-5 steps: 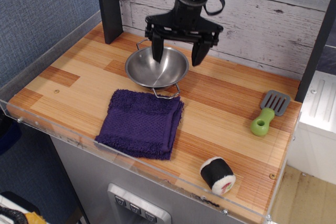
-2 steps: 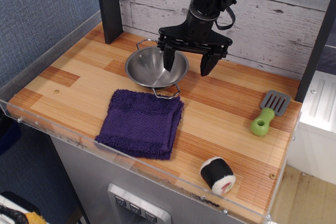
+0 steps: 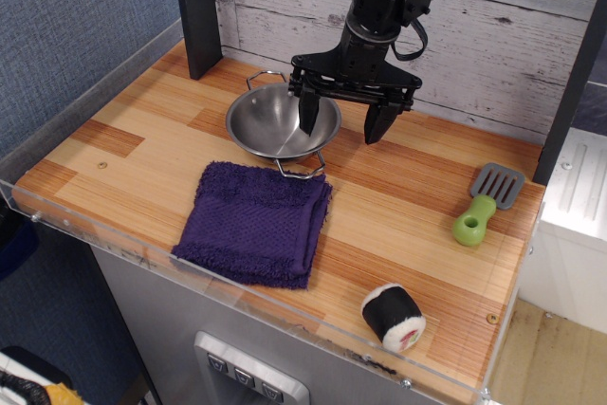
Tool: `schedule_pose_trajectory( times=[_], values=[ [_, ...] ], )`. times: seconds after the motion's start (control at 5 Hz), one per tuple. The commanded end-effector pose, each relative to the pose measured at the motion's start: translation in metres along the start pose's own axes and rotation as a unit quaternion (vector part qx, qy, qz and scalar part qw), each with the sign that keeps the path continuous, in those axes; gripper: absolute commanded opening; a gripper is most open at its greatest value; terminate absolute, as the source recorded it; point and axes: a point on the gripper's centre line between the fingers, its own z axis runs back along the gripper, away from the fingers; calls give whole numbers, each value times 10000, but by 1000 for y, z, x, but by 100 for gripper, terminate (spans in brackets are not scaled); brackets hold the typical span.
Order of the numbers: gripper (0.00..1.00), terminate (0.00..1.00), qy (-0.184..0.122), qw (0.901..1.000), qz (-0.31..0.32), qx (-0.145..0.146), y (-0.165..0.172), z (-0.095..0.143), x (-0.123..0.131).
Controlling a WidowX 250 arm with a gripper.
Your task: Move the metal bowl to the left of the grater.
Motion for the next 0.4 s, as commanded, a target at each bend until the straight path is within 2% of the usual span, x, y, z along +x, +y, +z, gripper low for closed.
schedule_pose_trajectory(
  times=[0.0, 0.2],
  values=[
    [0, 0, -107, 9997, 64, -201, 2, 12, 5],
    [0, 0, -127, 9997, 97, -187, 2, 12, 5]
  ],
)
